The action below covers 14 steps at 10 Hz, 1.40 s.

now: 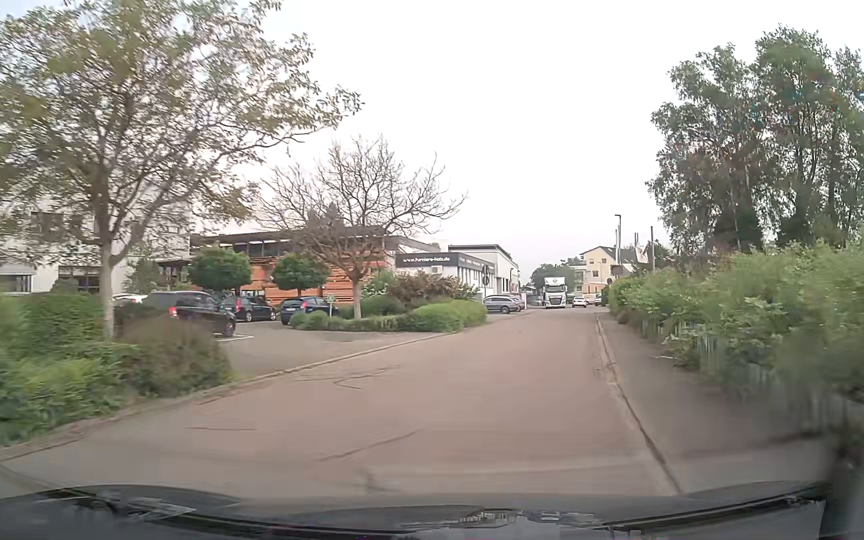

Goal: Follow the waypoints while adhering to traffic rules and regulations

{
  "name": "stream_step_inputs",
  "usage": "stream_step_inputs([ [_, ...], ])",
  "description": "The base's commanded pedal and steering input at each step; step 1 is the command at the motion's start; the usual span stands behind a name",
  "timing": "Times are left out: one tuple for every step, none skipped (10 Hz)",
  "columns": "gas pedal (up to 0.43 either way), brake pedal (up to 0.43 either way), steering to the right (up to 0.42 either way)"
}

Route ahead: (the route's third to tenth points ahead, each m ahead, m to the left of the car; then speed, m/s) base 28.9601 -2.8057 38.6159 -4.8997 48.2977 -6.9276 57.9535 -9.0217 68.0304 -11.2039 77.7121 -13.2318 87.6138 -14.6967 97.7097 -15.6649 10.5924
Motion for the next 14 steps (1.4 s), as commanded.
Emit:
stream_step_inputs([
  [0.079,0.000,0.079],
  [0.079,0.000,0.078],
  [0.079,0.000,0.077],
  [0.079,0.000,0.077],
  [0.079,0.000,0.077],
  [0.079,0.000,0.073],
  [0.079,0.000,0.068],
  [0.087,0.000,0.061],
  [0.087,0.000,0.058],
  [0.087,0.000,0.057],
  [0.087,0.000,0.058],
  [0.087,0.000,0.057],
  [0.087,0.000,0.054],
  [0.087,0.000,0.048],
])
